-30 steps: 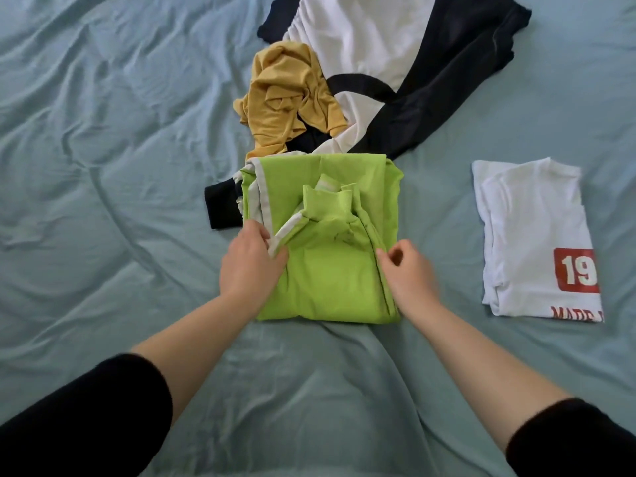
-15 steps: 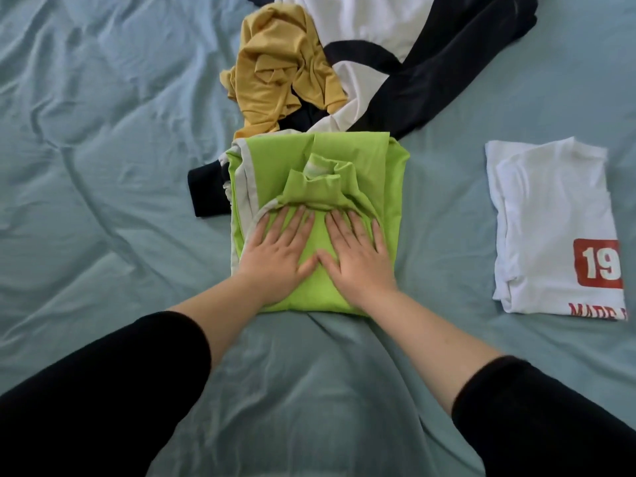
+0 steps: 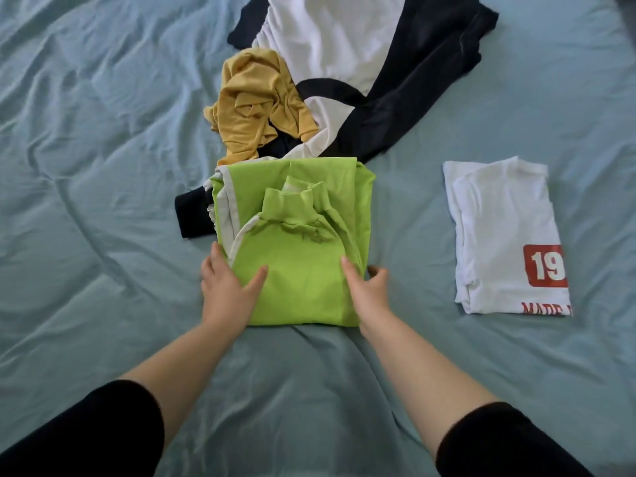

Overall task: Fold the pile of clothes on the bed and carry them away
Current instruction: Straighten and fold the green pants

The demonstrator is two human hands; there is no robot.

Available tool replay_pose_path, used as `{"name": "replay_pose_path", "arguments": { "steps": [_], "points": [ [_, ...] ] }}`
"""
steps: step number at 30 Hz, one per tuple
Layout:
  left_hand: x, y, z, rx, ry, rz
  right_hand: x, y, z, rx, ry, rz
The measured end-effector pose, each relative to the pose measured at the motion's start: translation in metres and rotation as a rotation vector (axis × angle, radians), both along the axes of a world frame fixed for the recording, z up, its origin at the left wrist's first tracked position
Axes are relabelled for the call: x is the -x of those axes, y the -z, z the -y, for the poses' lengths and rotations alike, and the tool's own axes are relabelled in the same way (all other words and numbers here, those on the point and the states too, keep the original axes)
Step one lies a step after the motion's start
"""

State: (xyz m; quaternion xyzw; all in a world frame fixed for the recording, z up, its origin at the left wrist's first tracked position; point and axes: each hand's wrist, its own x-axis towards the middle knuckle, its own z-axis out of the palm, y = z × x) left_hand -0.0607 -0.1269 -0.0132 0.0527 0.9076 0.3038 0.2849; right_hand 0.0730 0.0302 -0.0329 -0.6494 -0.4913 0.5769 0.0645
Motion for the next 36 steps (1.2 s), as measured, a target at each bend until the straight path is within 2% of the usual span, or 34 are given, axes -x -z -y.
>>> {"name": "replay_pose_path", "arguments": {
  "steps": [2, 4, 7, 10, 14, 18, 23, 24, 26, 27, 28, 31, 33, 34, 36],
  "points": [
    [0.004, -0.004, -0.022, -0.073, -0.199, 0.083, 0.012, -0.001, -0.003, -0.026, -0.004, 0.020],
    [0.005, -0.013, -0.037, -0.170, -0.302, 0.086, 0.015, -0.007, -0.009, -0.126, -0.078, 0.016],
    [-0.019, -0.033, -0.056, -0.296, -0.246, -0.005, -0.007, -0.029, -0.028, -0.303, -0.158, -0.003],
    [-0.062, -0.049, -0.087, -0.388, -0.180, 0.005, -0.053, -0.051, -0.057, -0.461, -0.206, 0.070],
    [-0.117, -0.061, -0.152, -0.482, -0.109, 0.065, -0.117, -0.077, -0.111, -0.618, -0.142, 0.086],
    [-0.161, -0.062, -0.225, -0.518, 0.038, 0.186, -0.166, -0.085, -0.191, -0.678, -0.147, 0.148],
    [-0.192, -0.042, -0.294, -0.471, 0.241, 0.352, -0.208, -0.060, -0.274, -0.592, -0.240, 0.305],
    [-0.194, -0.034, -0.300, -0.433, 0.281, 0.393, -0.213, -0.054, -0.282, -0.552, -0.276, 0.361],
    [-0.194, -0.020, -0.301, -0.331, 0.305, 0.422, -0.218, -0.044, -0.287, -0.494, -0.355, 0.590],
    [-0.195, -0.016, -0.298, -0.265, 0.307, 0.377, -0.219, -0.040, -0.282, -0.520, -0.382, 0.704],
    [-0.195, -0.015, -0.294, -0.206, 0.325, 0.287, -0.216, -0.037, -0.273, -0.587, -0.406, 0.741],
    [-0.197, -0.009, -0.281, -0.120, 0.521, -0.040, -0.202, -0.025, -0.231, -0.754, -0.650, 0.586],
    [-0.193, -0.003, -0.276, -0.064, 0.683, -0.065, -0.195, -0.015, -0.209, -0.664, -0.854, 0.566],
    [-0.188, 0.000, -0.273, -0.036, 0.754, -0.028, -0.193, -0.011, -0.204, -0.605, -0.880, 0.592],
    [-0.174, 0.004, -0.263, 0.005, 0.809, -0.006, -0.179, -0.010, -0.203, -0.565, -0.793, 0.624]
  ]
}}
